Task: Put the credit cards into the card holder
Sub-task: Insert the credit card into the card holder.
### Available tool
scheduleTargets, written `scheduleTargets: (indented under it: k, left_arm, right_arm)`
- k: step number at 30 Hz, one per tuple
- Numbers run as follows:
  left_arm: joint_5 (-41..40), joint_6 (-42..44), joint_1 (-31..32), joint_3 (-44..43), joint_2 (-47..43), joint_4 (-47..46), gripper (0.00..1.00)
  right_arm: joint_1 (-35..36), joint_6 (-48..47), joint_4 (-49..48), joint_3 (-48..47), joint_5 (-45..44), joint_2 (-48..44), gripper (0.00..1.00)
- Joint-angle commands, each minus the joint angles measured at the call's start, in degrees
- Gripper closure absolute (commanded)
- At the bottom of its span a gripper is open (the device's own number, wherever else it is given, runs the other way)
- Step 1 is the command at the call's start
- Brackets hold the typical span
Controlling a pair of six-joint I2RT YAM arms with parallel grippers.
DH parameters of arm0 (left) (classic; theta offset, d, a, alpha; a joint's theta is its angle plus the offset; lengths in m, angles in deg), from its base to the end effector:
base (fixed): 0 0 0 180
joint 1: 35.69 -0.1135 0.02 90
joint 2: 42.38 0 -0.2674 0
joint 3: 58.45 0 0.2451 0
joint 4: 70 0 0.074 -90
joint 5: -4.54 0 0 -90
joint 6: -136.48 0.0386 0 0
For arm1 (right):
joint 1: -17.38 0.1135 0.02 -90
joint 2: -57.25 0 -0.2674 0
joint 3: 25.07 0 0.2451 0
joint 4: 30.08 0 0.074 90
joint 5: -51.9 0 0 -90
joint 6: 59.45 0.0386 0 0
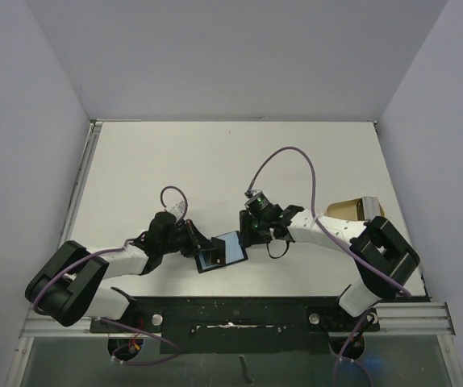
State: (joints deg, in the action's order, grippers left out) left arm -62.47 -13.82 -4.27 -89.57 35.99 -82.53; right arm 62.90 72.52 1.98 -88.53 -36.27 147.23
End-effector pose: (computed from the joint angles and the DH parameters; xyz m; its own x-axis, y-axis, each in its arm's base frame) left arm 0.1820 -0.1289 0.1330 -0.8956 -0.3899 -0.2140 -0.0487 0.5642 -0.8242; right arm 0.2079 0.2134 0.1754 -0.9293 0.0077 -0.3694 -0.1390 0.9190 0.3689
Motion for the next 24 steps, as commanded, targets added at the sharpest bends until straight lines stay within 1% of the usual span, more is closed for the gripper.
scheduleTargets:
  k: [1, 5, 12, 19, 24]
  left_arm:
    - [-0.4, 1.4, 0.2, -0.4, -0.8, -1.3, 1.00]
    - [-0.7, 1.3, 0.1, -0.7, -1.6, -0.3, 1.00]
    - [-1.1, 0.2, 0.2, -1.5, -3.2, 2.6, 1.00]
    - [-1.7, -1.0, -0.1, -1.0, -6.1, 3.7, 1.00]
    - [-2.1, 0.1, -0.1, -2.2, -8.8, 7.9, 1.00]
  right_arm:
    - [0.8, -0.8, 1.7, -5.1, -2.8, -2.4, 0.62]
    - [1.0, -1.4, 1.4, -6.8, -2.7, -2.4, 0.60]
    - [1.1, -3.4, -0.1, -8.1, -1.6, 2.6, 0.60]
    - [1.1, -3.6, -1.3, -6.5, -0.8, 7.2, 0.68]
    - [2.6, 0.4, -3.3, -0.6, -1.6, 5.2, 0.75]
